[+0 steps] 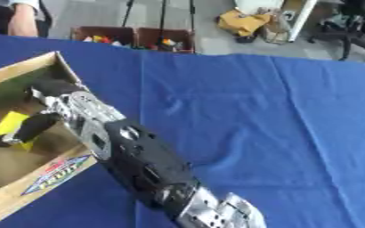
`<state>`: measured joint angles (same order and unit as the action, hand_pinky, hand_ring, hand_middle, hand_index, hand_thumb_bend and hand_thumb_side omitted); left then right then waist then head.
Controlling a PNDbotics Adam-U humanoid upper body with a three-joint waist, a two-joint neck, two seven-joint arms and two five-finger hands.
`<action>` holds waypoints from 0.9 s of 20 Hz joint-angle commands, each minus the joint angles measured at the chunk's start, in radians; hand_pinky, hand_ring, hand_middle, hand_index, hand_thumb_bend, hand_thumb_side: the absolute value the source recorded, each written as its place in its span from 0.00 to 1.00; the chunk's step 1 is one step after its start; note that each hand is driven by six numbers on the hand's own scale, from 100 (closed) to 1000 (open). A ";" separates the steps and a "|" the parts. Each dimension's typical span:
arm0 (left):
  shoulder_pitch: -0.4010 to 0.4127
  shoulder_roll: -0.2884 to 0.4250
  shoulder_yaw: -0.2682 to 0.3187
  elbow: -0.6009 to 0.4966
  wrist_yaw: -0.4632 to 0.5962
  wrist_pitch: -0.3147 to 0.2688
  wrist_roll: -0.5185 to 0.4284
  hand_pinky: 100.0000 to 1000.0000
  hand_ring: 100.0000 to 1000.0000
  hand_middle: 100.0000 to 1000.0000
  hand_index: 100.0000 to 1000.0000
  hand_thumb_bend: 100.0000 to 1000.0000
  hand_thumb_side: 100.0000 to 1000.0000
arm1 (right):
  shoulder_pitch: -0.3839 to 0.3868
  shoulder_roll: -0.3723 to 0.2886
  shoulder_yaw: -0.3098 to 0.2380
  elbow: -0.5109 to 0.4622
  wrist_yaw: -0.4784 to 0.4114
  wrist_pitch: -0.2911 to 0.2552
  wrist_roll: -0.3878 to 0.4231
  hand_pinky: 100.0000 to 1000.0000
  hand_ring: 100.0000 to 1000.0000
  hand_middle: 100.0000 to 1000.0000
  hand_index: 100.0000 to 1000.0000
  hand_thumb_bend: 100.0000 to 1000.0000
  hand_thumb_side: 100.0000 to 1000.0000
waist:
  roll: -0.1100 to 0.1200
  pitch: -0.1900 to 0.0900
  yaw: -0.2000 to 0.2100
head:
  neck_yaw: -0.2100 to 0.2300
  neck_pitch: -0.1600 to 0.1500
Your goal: Pick up objects on the table and place them in the box.
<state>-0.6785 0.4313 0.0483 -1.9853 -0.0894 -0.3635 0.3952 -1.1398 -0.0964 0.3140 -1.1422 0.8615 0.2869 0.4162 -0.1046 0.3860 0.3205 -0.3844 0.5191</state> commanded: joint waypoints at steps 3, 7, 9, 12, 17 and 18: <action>0.003 0.033 0.015 -0.015 -0.010 0.003 0.008 0.72 0.88 0.86 0.93 0.00 0.94 | -0.035 -0.111 -0.037 -0.238 -0.064 0.042 -0.021 0.79 0.89 0.89 0.87 0.65 0.64 | -0.004 -0.022 -0.016 | 0.018 0.017; 0.016 0.040 0.021 -0.015 -0.016 0.006 0.015 0.72 0.88 0.86 0.93 0.00 0.94 | -0.015 -0.220 -0.113 -0.462 -0.170 0.089 -0.110 0.77 0.88 0.88 0.86 0.59 0.78 | 0.003 -0.028 -0.036 | 0.060 0.020; 0.020 0.041 0.022 -0.015 -0.018 0.007 0.018 0.72 0.88 0.86 0.93 0.00 0.94 | 0.005 -0.262 -0.152 -0.551 -0.215 0.112 -0.174 0.76 0.88 0.88 0.84 0.53 0.82 | 0.007 -0.029 -0.046 | 0.082 0.019; 0.026 0.042 0.024 -0.015 -0.021 0.009 0.022 0.72 0.88 0.86 0.93 0.00 0.94 | 0.051 -0.319 -0.217 -0.671 -0.367 0.127 -0.341 0.73 0.86 0.84 0.81 0.23 0.75 | 0.017 -0.030 -0.061 | 0.112 0.013; 0.038 0.039 0.029 -0.015 -0.026 0.013 0.028 0.72 0.88 0.86 0.93 0.00 0.91 | 0.184 -0.421 -0.274 -0.781 -0.515 0.138 -0.671 0.71 0.79 0.76 0.74 0.05 0.54 | 0.038 -0.028 -0.093 | 0.147 0.009; 0.040 0.037 0.030 -0.015 -0.027 0.012 0.029 0.72 0.88 0.86 0.93 0.00 0.91 | 0.213 -0.436 -0.283 -0.807 -0.538 0.127 -0.737 0.72 0.80 0.76 0.75 0.00 0.53 | 0.043 -0.027 -0.099 | 0.152 0.009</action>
<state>-0.6319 0.4421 0.0665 -1.9853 -0.1123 -0.3502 0.4187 -0.9163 -0.4873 0.0527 -1.9044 0.3594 0.4147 -0.2471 -0.0785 0.3850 0.2188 -0.2404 0.5352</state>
